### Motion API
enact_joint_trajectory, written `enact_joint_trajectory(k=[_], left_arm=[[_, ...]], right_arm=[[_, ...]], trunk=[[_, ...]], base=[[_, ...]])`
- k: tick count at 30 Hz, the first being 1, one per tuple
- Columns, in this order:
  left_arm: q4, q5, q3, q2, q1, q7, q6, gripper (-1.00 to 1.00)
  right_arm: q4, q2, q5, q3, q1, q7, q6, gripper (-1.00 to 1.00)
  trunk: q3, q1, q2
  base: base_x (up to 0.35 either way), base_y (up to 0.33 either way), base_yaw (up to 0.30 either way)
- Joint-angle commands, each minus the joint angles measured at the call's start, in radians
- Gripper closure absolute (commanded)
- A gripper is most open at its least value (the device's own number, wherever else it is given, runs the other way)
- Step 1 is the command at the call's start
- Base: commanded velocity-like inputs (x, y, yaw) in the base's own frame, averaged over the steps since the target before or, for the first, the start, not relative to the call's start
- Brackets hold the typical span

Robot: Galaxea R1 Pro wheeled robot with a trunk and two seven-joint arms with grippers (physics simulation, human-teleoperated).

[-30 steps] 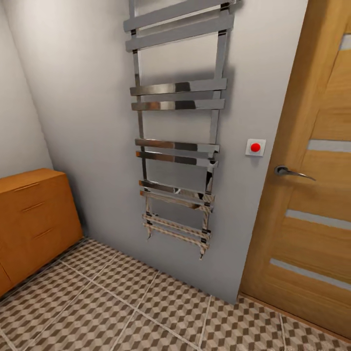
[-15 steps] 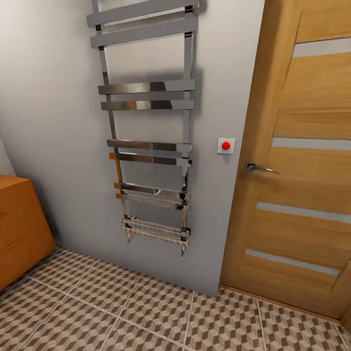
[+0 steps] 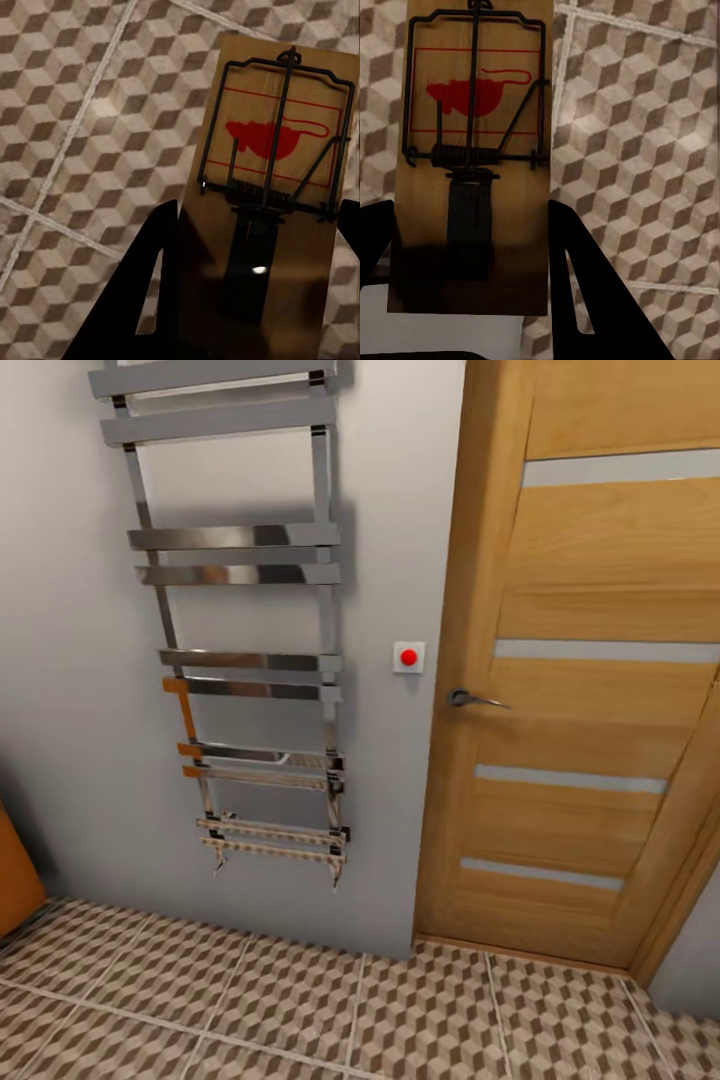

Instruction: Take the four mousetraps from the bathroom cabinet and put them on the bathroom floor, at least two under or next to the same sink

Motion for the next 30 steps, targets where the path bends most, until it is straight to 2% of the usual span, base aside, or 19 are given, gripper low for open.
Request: enact_joint_trajectory(k=[1, 12, 30], left_arm=[[0.001, 0.000, 0.004, -0.001, -0.001, 0.003, -0.003, 1.00], [-0.002, -0.002, 0.005, -0.006, -0.001, 0.004, -0.010, 1.00], [0.000, -0.002, 0.004, -0.021, -0.001, 0.003, -0.013, 1.00]], right_arm=[[0.002, 0.000, 0.007, -0.007, -0.001, -0.001, 0.002, 1.00], [0.002, 0.001, 0.005, -0.007, -0.001, -0.002, -0.009, 1.00], [0.002, 0.001, 0.005, -0.007, -0.001, -0.002, -0.006, 1.00]], trunk=[[-0.001, 0.000, -0.001], [-0.001, 0.000, -0.001], [-0.001, 0.000, -0.001]], base=[[0.000, 0.000, -0.174], [0.000, 0.000, -0.101], [0.000, 0.000, -0.288]])
